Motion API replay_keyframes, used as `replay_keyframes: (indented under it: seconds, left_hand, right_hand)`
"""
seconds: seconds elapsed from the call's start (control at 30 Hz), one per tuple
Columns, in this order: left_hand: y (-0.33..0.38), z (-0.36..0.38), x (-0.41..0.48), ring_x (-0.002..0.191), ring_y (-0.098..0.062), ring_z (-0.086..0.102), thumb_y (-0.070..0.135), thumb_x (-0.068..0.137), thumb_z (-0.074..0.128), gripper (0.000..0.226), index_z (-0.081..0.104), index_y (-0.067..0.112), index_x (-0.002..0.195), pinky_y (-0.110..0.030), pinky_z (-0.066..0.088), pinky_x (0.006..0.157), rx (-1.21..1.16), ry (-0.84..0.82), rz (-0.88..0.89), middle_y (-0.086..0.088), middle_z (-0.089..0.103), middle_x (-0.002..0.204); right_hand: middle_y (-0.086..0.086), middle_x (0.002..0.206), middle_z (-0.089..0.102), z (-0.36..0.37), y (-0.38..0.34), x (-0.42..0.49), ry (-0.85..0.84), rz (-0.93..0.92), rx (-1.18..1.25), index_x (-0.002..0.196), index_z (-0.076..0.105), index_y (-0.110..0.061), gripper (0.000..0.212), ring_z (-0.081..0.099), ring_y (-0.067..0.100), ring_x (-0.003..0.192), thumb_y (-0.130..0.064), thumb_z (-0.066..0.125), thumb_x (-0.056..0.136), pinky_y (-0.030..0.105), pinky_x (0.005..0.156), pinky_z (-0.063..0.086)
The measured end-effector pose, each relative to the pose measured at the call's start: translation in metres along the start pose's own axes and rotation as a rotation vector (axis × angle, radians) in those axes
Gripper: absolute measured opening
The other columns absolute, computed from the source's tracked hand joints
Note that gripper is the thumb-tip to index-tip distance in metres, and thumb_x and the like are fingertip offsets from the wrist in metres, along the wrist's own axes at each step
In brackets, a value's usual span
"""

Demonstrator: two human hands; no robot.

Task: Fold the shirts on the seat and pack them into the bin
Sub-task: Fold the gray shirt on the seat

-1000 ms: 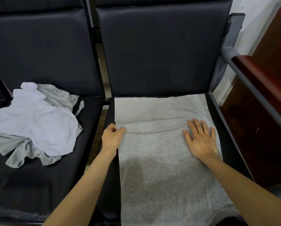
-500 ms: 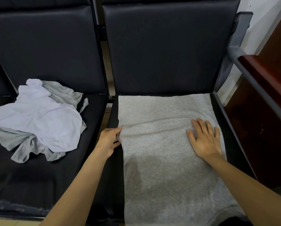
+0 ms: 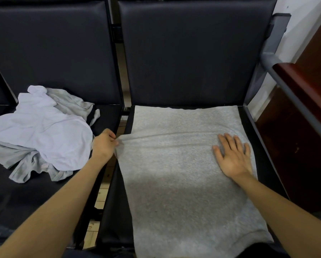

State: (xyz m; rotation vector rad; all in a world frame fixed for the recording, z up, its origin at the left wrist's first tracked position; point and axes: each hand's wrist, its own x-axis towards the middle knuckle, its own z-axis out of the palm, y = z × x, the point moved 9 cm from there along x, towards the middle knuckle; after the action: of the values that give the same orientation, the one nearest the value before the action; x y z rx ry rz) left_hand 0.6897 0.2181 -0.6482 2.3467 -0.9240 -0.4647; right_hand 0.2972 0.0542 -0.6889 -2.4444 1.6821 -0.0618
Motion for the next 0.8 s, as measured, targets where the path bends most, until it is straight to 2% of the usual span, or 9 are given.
replay_keyframes:
  seconds: [0.17,0.23,0.3,0.37,0.47,0.57,0.63,0.73,0.8]
  left_hand:
    - [0.073,0.028,-0.051,0.112,-0.032,0.046,-0.001,0.089,0.053,0.032,0.053,0.003,0.120,-0.036,0.039,0.092,0.167,0.160,0.401,-0.018,0.046,0.125]
    - [0.097,0.071,-0.087,0.124,-0.030,0.042,0.016,0.098,0.046,0.034,0.050,0.009,0.130,-0.036,0.035,0.101,0.238,0.004,0.536,-0.014,0.043,0.136]
    - [0.091,0.118,-0.108,0.144,-0.027,0.013,0.042,0.102,0.029,0.051,0.029,0.020,0.148,-0.041,0.012,0.116,0.393,-0.237,0.481,-0.008,0.017,0.157]
    - [0.077,0.141,-0.109,0.145,-0.022,-0.017,0.056,0.098,0.016,0.060,0.001,0.034,0.152,-0.051,-0.013,0.115,0.510,-0.357,0.394,0.002,-0.013,0.159]
    - [0.074,0.150,-0.087,0.140,-0.024,-0.030,0.067,0.092,0.008,0.065,-0.015,0.041,0.147,-0.064,-0.022,0.105,0.584,-0.396,0.354,0.006,-0.028,0.155]
    - [0.084,0.154,-0.058,0.141,-0.023,-0.030,0.071,0.089,0.005,0.068,-0.021,0.041,0.145,-0.064,-0.020,0.105,0.621,-0.438,0.346,0.006,-0.031,0.153]
    - [0.093,0.157,-0.042,0.141,-0.021,-0.028,0.070,0.090,0.006,0.068,-0.019,0.040,0.146,-0.060,-0.022,0.107,0.595,-0.452,0.361,0.006,-0.028,0.155]
    - [0.102,0.156,-0.030,0.145,-0.019,-0.017,0.060,0.096,0.014,0.063,-0.001,0.034,0.151,-0.052,-0.016,0.113,0.530,-0.414,0.443,0.003,-0.013,0.159]
    - [0.112,0.146,-0.044,0.147,-0.017,-0.005,0.050,0.100,0.019,0.055,0.021,0.025,0.150,-0.047,-0.011,0.114,0.483,-0.325,0.559,-0.001,0.003,0.160]
  right_hand:
    - [-0.006,0.161,0.001,0.002,0.000,0.015,-0.033,0.032,-0.045,0.152,0.003,-0.031,0.060,-0.005,0.018,0.147,-0.055,0.011,0.097,0.045,0.118,-0.006]
    - [-0.006,0.161,0.000,0.003,-0.002,0.021,-0.042,0.026,-0.042,0.152,0.001,-0.032,0.060,-0.006,0.018,0.147,-0.054,0.011,0.098,0.045,0.117,-0.007]
    - [-0.007,0.161,-0.002,0.003,-0.001,0.031,-0.061,0.009,-0.038,0.152,-0.001,-0.033,0.059,-0.007,0.017,0.147,-0.055,0.011,0.098,0.046,0.117,-0.008]
    - [-0.009,0.160,-0.004,0.004,0.002,0.044,-0.119,-0.004,-0.034,0.152,-0.002,-0.034,0.059,-0.008,0.017,0.147,-0.055,0.011,0.098,0.047,0.117,-0.008]
    - [-0.003,0.161,0.002,-0.005,-0.007,0.046,-0.182,-0.007,0.074,0.153,0.007,-0.028,0.058,-0.006,0.021,0.147,-0.047,0.025,0.101,0.050,0.117,-0.006]
    - [0.007,0.152,0.033,-0.034,-0.051,0.010,0.011,-0.122,0.192,0.147,0.032,-0.018,0.051,0.023,0.026,0.142,-0.033,0.043,0.099,0.046,0.117,0.014]
    - [0.006,0.149,0.037,-0.031,-0.074,-0.028,-0.044,-0.144,0.211,0.144,0.037,-0.019,0.050,0.031,0.025,0.138,-0.039,0.041,0.099,0.042,0.114,0.024]
    - [-0.003,0.160,0.001,0.012,-0.075,-0.078,-0.313,-0.077,0.053,0.152,0.010,-0.027,0.062,0.000,0.024,0.147,-0.055,0.025,0.098,0.052,0.117,0.006]
    - [-0.008,0.159,-0.016,0.018,-0.066,-0.080,-0.310,-0.089,0.004,0.151,-0.006,-0.036,0.065,-0.017,0.023,0.146,-0.061,0.018,0.096,0.058,0.113,-0.008]
